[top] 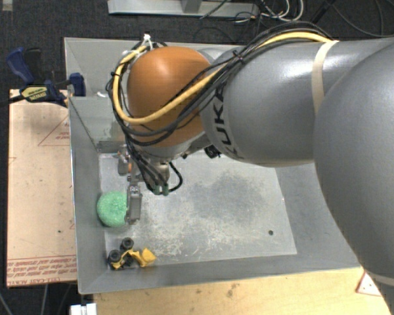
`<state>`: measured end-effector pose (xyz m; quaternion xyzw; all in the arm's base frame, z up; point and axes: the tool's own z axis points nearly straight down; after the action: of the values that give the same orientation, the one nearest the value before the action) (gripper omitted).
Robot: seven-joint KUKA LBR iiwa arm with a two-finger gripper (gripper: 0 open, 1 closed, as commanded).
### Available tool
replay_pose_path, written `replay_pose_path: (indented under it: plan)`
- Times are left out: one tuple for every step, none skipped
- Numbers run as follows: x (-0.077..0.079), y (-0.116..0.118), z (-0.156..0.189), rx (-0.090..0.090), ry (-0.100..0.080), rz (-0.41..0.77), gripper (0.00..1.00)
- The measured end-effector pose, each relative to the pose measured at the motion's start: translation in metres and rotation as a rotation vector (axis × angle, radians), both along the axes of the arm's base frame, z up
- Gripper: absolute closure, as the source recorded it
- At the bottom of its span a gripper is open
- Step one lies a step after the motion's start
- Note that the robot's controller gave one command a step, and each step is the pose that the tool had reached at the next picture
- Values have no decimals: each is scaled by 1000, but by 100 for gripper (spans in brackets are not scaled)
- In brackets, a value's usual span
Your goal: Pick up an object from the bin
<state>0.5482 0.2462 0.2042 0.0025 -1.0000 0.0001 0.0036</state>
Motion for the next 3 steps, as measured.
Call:
replay_pose_path:
  plan:
    - [2,-1,5,2,-8,-4,0]
    - [-4,-5,-49,4,-13,-42,0]
    - [-19,-8,-110,2,-10,13,0]
